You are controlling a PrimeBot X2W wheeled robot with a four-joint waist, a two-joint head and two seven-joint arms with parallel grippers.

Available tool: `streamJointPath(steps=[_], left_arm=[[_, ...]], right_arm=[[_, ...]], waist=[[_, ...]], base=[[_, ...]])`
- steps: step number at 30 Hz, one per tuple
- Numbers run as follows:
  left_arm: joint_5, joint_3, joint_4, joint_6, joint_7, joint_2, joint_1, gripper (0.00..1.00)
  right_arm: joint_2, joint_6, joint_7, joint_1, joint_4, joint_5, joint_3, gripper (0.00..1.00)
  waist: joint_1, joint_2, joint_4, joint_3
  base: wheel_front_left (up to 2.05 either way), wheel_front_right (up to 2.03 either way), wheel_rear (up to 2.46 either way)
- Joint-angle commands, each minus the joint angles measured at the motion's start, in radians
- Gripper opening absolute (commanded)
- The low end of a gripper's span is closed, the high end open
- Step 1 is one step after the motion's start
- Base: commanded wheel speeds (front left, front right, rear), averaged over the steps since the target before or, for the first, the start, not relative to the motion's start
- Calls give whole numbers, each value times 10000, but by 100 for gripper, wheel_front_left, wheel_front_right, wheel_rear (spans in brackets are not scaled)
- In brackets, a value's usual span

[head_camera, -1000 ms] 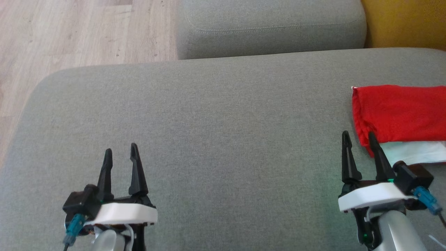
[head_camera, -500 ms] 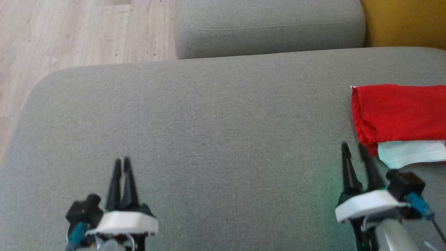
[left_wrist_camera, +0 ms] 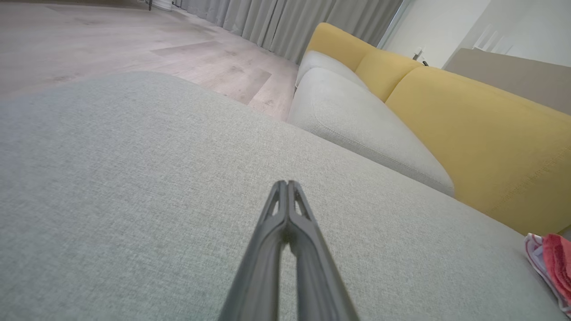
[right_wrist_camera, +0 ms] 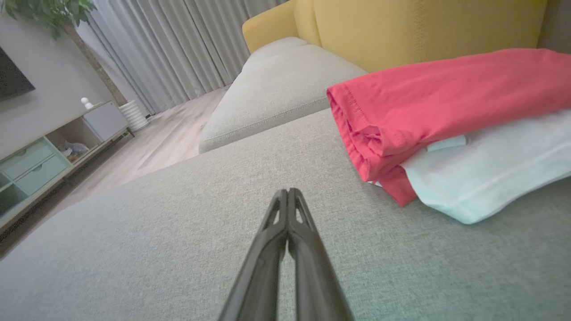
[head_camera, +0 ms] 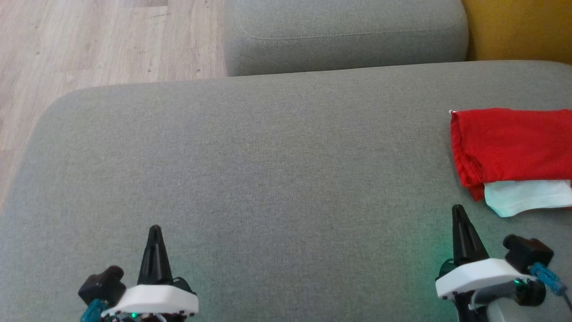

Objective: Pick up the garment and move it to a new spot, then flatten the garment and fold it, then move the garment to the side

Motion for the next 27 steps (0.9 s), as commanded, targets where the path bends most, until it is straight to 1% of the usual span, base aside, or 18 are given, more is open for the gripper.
streamJointPath(steps=[1,27], left_arm=[[-224,238,-361,-77,53,7,-477,0],[-2633,807,-526,-385,818,20,-574,0]], right_arm=[[-8,10,41,-489,-382,296,-72,0],[-20,24,784,-540,-704,3184,-360,0]], waist=[[0,0,0,-1],[0,0,3,-16]], base=[[0,0,0],[0,0,0]])
